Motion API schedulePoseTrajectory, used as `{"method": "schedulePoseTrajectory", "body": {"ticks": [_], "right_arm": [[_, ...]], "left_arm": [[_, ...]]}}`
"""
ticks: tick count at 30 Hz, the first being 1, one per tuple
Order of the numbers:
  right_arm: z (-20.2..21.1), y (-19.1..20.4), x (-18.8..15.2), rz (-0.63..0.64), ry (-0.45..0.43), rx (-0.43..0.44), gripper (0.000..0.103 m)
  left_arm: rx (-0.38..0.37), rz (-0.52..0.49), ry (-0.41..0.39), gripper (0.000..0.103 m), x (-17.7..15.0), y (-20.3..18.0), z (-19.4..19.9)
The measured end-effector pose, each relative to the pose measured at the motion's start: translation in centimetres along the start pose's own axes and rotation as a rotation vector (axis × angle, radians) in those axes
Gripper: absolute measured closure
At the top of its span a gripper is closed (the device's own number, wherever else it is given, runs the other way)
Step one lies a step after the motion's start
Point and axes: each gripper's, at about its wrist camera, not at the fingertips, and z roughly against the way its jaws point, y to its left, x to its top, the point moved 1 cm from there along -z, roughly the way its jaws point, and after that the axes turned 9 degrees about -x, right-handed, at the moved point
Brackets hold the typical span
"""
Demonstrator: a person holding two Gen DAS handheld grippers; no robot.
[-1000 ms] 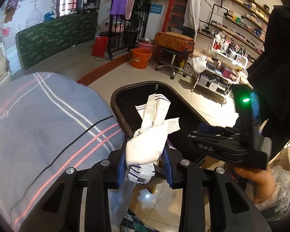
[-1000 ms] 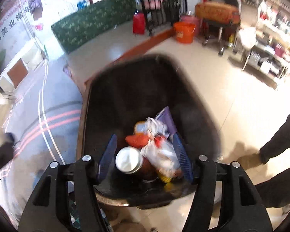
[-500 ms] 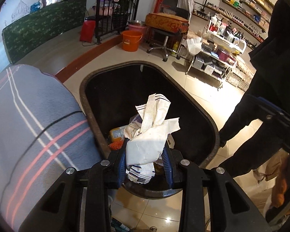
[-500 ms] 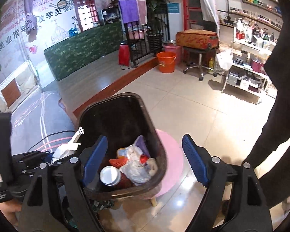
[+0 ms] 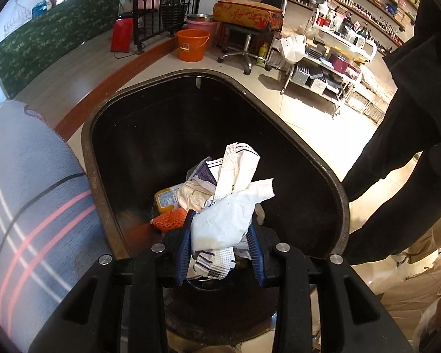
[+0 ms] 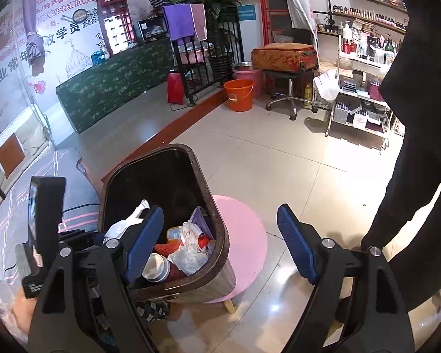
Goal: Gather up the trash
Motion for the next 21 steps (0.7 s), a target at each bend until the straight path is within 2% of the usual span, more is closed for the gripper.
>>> {"method": "schedulePoseTrajectory", "body": {"ticks": [1, 3, 6, 8, 10, 14, 18, 21], "right_arm": [[0.0, 0.1, 0.0, -0.001, 0.000, -0.001, 0.024], [-0.1, -0.1, 0.0, -0.004, -0.001, -0.005, 0.024], [0.1, -0.3, -0.1, -0.011, -0.006, -0.016, 0.024], [0.4, -0.5, -0.2, -0.021, -0.019, -0.025, 0.022], [0.8, -1.0, 0.1, -0.036, -0.045, -0.056, 0.013], [1.9, -1.2, 0.2, -0.059, -0.084, -0.094, 0.011], [3.3, -0.8, 0.3, -0.076, -0.127, -0.123, 0.006], [4.5, 0.7, 0.0, -0.050, -0.142, -0.129, 0.006]], "left_arm": [[0.003, -0.004, 0.004, 0.062, 0.0, -0.2, -0.3], [0.003, -0.006, -0.003, 0.039, 0.1, -0.3, -0.3], [-0.003, -0.009, -0.035, 0.026, 0.2, -0.7, 0.2], [-0.004, -0.021, -0.046, 0.021, 0.2, -1.1, 0.5], [0.002, -0.036, -0.069, 0.018, 0.2, -1.5, 1.4], [0.009, -0.043, -0.135, 0.007, -0.1, -1.9, 3.6], [0.053, -0.054, -0.221, 0.006, -1.1, -2.0, 7.4], [0.111, -0.038, -0.272, 0.006, -2.4, -1.3, 10.4]]}}
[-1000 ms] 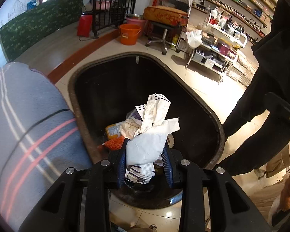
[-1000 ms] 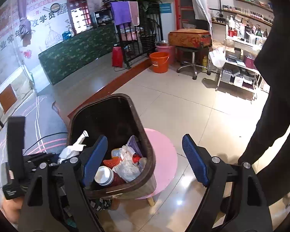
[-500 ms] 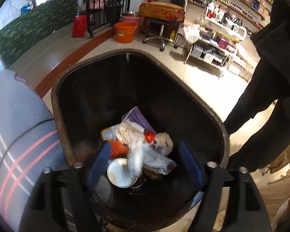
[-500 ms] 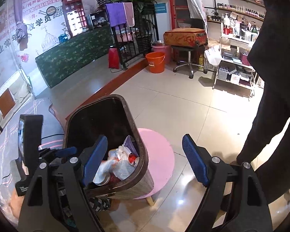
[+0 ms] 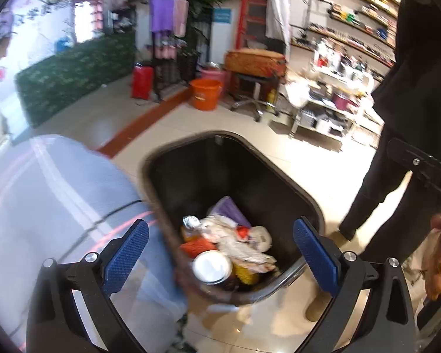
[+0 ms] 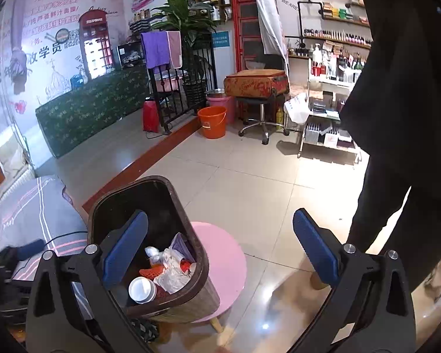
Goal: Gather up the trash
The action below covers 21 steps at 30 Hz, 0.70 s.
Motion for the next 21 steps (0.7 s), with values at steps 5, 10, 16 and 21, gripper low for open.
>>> {"method": "schedulePoseTrajectory", "body": {"ticks": [5, 10, 16, 21], "right_arm": [[2.9, 2.9, -1.3, 0.003, -0.040, 0.044, 0.006], [6.3, 7.0, -4.1, 0.065, -0.050, 0.093, 0.005], [11.1, 9.8, -7.0, 0.109, -0.071, 0.188, 0.006], [14.8, 10.9, -9.2, 0.161, -0.103, 0.222, 0.005]], "left_arm": [[0.113, 0.054, -0.088, 0.006, -1.5, 2.5, 5.9], [0.204, 0.111, -0.148, 0.006, -3.6, 3.9, 10.8], [0.324, 0.205, -0.201, 0.006, -7.2, 4.6, 16.0], [0.465, 0.264, -0.259, 0.006, -9.6, 3.8, 19.5]]}}
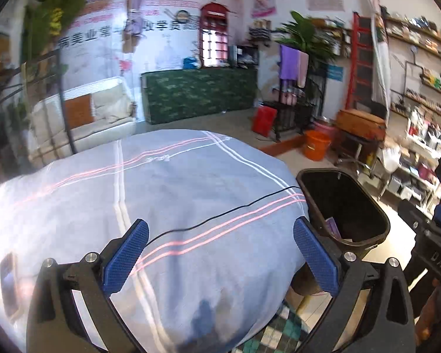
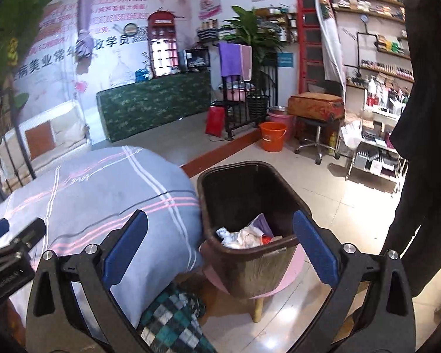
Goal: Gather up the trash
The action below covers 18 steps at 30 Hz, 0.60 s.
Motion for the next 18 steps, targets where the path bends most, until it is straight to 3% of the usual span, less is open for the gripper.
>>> {"method": "schedulePoseTrajectory", "body": {"ticks": [6, 18], "right_arm": [[2.7, 0.8, -1.2, 0.048, -0.009, 0.033, 0.005], [5.1, 0.8, -0.7, 0.064, -0.049, 0.048, 0.006]], "left_arm": [[0.029, 0.111, -0.029, 0.006, -1.3, 2.1, 3.1], [0.039, 0.099, -0.111, 0.006, -2.1, 2.2, 5.9]]}}
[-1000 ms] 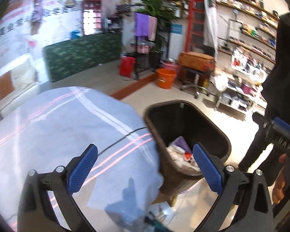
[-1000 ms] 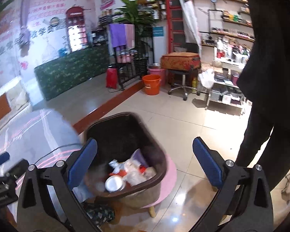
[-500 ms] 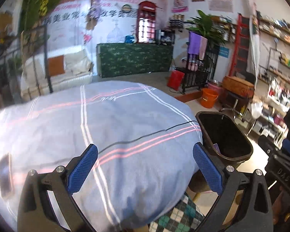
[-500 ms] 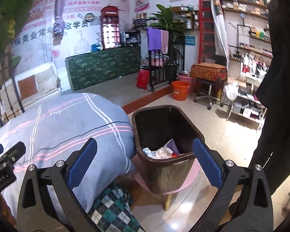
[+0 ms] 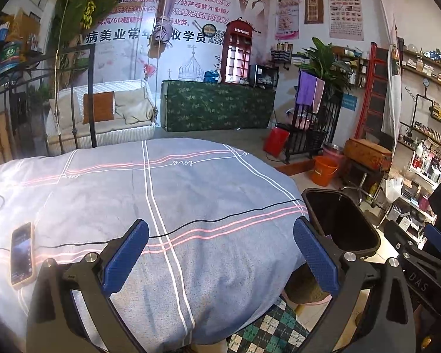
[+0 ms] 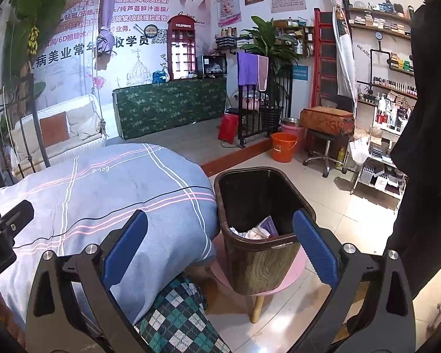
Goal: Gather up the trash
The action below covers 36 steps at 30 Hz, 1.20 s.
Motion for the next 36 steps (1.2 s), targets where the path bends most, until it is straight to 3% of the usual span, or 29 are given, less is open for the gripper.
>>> {"method": "schedulePoseTrajectory", "body": {"ticks": [36], "right_arm": [[-1.0, -0.2, -0.2, 0.005, 0.034, 0.017, 0.005]], "left_arm": [[0.004, -0.006, -0.003, 0.006, 0.0, 0.0, 0.2]]}}
